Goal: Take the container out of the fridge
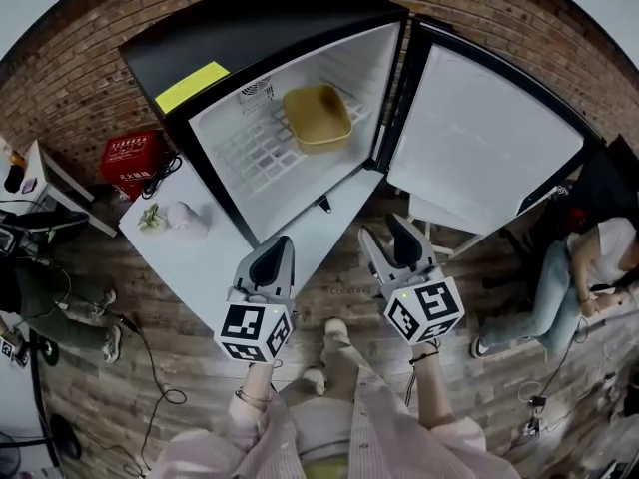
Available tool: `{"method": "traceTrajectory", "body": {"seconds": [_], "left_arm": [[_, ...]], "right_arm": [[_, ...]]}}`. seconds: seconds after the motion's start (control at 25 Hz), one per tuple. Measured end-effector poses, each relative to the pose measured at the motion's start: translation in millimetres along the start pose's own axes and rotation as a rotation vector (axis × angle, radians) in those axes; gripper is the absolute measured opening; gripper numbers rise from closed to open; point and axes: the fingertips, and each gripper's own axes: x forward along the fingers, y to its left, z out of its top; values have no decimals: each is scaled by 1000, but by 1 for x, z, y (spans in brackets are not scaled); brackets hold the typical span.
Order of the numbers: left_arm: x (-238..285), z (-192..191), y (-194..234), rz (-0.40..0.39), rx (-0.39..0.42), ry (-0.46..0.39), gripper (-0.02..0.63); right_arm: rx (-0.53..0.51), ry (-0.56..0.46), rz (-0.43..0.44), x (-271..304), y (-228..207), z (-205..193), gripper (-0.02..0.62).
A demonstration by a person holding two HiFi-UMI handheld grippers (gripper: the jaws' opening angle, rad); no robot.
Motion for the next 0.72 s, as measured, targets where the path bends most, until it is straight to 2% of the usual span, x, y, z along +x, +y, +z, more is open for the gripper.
{"method": "traceTrajectory", "body": {"seconds": [0.36,0.72], "left_arm": [[47,16,17,48,9,-9,-8],[76,28,24,81,8,-31,-8]], "right_arm": [[-51,-2,78,55,-29,16,181],[-239,10,221,94,-32,32,181]]}}
